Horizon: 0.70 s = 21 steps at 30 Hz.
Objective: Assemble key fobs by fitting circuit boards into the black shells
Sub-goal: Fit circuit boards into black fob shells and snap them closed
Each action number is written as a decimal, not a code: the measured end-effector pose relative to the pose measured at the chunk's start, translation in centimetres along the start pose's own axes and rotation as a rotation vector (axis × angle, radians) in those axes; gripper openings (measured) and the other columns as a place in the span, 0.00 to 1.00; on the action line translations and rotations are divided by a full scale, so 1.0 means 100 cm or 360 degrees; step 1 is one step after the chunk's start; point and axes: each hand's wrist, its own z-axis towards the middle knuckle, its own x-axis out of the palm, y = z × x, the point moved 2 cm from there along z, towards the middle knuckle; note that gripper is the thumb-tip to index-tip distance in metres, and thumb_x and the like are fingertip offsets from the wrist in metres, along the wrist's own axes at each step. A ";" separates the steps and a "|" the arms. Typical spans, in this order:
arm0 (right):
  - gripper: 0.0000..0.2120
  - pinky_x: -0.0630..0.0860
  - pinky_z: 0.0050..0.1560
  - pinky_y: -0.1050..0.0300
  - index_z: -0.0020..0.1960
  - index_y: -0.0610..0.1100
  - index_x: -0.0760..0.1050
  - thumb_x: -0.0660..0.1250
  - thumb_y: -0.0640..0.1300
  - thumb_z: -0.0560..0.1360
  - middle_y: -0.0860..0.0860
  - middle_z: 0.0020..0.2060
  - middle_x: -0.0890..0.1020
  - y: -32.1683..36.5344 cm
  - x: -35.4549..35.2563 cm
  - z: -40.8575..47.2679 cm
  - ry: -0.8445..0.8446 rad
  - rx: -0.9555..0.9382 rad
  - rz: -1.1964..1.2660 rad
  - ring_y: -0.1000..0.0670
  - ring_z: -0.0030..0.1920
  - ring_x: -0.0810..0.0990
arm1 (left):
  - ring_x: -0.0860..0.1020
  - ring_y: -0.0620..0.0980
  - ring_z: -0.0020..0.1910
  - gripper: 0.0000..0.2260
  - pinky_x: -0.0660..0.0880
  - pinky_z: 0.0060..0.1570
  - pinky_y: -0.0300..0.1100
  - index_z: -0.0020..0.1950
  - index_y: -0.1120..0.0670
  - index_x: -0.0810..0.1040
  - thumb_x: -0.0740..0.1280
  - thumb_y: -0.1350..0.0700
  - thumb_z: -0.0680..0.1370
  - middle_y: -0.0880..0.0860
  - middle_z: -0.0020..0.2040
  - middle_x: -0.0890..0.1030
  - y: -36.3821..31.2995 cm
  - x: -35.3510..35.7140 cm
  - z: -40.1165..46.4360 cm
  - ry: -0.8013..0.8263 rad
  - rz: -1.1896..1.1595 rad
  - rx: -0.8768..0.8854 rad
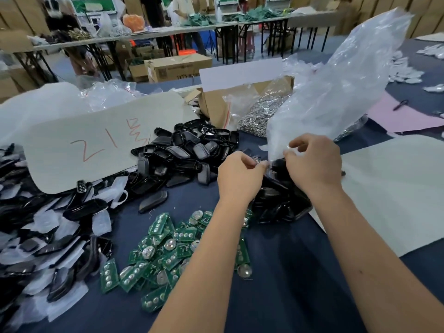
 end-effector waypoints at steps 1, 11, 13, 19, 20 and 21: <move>0.06 0.70 0.52 0.58 0.53 0.47 0.85 0.72 0.44 0.76 0.47 0.50 0.84 0.009 0.003 -0.003 -0.0040 -0.0085 0.0026 0.46 0.52 0.81 | 0.81 0.48 0.44 0.11 0.79 0.48 0.47 0.42 0.50 0.79 0.76 0.45 0.75 0.46 0.40 0.82 0.003 -0.007 -0.001 -0.0008 0.0004 0.0001; 0.03 0.82 0.51 0.49 0.48 0.48 0.85 0.73 0.44 0.77 0.50 0.43 0.86 0.123 0.097 -0.070 0.0903 -0.0691 0.0141 0.48 0.45 0.84 | 0.78 0.56 0.55 0.07 0.79 0.52 0.52 0.50 0.48 0.80 0.75 0.55 0.75 0.52 0.52 0.82 0.075 -0.145 -0.010 -0.0414 0.0976 -0.0067; 0.02 0.83 0.49 0.50 0.48 0.49 0.84 0.73 0.45 0.77 0.49 0.44 0.85 0.138 0.110 -0.081 0.1215 -0.0781 0.0008 0.47 0.46 0.84 | 0.77 0.57 0.58 0.10 0.78 0.54 0.53 0.56 0.49 0.80 0.75 0.51 0.77 0.53 0.55 0.82 0.087 -0.163 -0.012 -0.0311 0.1128 -0.0141; 0.16 0.69 0.32 0.54 0.37 0.49 0.74 0.80 0.53 0.70 0.50 0.33 0.80 0.165 0.118 -0.101 0.1726 -0.1091 -0.0373 0.48 0.33 0.77 | 0.75 0.58 0.52 0.07 0.68 0.46 0.47 0.60 0.56 0.75 0.64 0.55 0.85 0.58 0.58 0.78 0.097 -0.186 -0.008 -0.0241 0.1223 -0.0028; 0.17 0.71 0.34 0.54 0.41 0.48 0.76 0.81 0.54 0.69 0.50 0.37 0.81 0.167 0.119 -0.103 0.1763 -0.1115 -0.0415 0.48 0.36 0.78 | 0.76 0.58 0.54 0.06 0.69 0.47 0.47 0.60 0.57 0.76 0.63 0.58 0.84 0.58 0.58 0.78 0.101 -0.192 -0.009 -0.0273 0.1166 -0.0047; 0.17 0.73 0.37 0.53 0.44 0.47 0.77 0.82 0.54 0.69 0.50 0.40 0.81 0.168 0.119 -0.103 0.1779 -0.1117 -0.0413 0.48 0.40 0.79 | 0.77 0.58 0.55 0.07 0.70 0.49 0.46 0.60 0.56 0.76 0.63 0.61 0.83 0.57 0.57 0.80 0.105 -0.198 -0.011 -0.0300 0.1053 -0.0079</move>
